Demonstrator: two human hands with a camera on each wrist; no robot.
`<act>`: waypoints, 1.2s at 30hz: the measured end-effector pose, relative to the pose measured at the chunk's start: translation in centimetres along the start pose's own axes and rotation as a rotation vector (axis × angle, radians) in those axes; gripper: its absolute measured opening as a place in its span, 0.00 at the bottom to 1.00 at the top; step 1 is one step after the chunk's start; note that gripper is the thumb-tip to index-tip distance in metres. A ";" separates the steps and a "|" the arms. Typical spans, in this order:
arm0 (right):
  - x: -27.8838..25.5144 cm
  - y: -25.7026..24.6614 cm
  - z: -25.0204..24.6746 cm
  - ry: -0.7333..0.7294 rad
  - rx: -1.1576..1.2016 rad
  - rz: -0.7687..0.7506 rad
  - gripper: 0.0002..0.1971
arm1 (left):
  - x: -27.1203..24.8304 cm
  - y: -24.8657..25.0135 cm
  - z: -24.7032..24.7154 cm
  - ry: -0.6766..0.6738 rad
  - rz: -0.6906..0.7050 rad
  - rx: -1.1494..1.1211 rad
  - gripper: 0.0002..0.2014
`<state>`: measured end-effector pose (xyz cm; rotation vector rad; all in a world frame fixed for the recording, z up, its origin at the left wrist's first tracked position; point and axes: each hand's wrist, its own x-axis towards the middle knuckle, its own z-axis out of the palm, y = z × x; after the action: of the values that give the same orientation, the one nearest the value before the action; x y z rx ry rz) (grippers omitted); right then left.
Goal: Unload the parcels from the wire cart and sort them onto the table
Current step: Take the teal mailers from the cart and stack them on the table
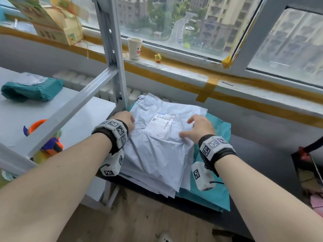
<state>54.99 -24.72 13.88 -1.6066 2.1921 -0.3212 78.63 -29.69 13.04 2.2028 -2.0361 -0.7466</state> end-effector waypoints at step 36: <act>3.2 -5.2 9.2 -0.534 -0.472 -0.116 0.71 | 4.5 -2.3 6.1 -0.352 0.145 0.360 0.70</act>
<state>62.72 -28.95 7.17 -1.7910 1.8352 0.5777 78.52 -31.98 5.43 2.1819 -2.6558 -0.8621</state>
